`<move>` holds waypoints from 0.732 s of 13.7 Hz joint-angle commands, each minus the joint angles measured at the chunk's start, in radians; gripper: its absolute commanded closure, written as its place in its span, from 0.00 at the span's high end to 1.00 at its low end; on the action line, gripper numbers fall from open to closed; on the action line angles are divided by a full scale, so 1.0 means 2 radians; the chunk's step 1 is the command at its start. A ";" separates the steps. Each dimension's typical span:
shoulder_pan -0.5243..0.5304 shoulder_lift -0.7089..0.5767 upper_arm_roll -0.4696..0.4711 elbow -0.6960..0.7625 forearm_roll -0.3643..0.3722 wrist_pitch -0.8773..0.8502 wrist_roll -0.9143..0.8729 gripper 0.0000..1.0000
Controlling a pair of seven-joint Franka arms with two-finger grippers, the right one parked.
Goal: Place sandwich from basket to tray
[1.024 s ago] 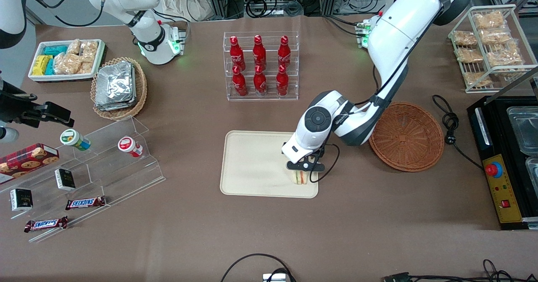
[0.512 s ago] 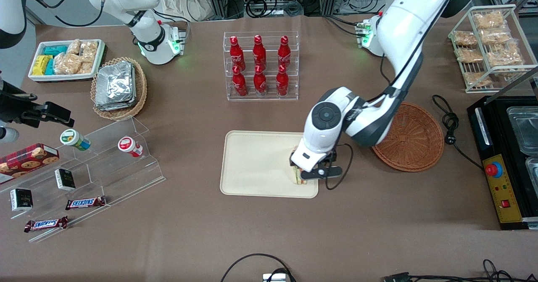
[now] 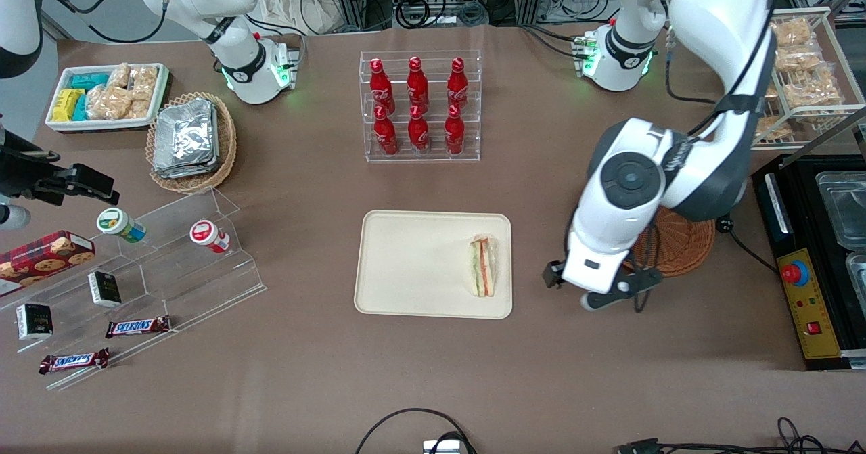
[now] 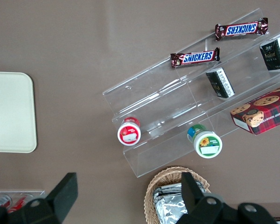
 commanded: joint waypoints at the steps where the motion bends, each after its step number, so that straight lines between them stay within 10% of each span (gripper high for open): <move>1: 0.029 -0.039 -0.003 -0.004 -0.007 -0.041 0.000 1.00; 10: 0.088 -0.115 0.028 -0.001 -0.079 -0.133 0.177 1.00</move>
